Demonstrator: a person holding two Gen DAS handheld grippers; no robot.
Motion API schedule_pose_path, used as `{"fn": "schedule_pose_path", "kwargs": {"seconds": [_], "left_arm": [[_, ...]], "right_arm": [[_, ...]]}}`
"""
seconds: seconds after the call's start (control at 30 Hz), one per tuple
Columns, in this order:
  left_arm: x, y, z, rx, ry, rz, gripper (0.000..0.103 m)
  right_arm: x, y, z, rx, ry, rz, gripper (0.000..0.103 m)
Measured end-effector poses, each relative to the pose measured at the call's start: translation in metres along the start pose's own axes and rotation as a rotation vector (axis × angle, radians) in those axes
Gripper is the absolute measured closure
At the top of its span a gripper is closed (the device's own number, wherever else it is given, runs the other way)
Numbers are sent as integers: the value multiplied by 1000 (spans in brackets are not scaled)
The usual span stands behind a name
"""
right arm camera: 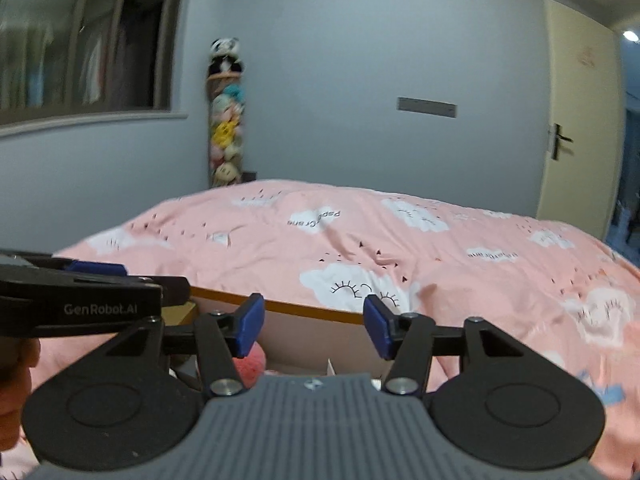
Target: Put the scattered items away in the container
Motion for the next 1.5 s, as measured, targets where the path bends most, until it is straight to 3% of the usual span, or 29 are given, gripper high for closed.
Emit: {"fn": "schedule_pose_path", "kwargs": {"seconds": [0.17,0.37,0.67,1.5], "left_arm": [[16,-7,0,-40,17,31,16],[44,-3,-1,-48,17,-37,13],[81,10,-3,-88,14,-130,13],[104,28,0,-140,39,-130,13]], "right_arm": [[16,-13,6,46,122,20,38],[48,-6,8,72,187,-59,28],[83,4,-3,102,131,-116,20],[105,11,-8,140,58,-107,10]]}}
Point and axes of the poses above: each gripper's, at about its wrist camera, not at the fingertips, and y roughly the way its jaws point, z to its right, x to its underside, the point moved 2 cm from there along y, roughly the way its jaws point, and after that the axes turned 5 degrees about y, right-handed, at the moved point
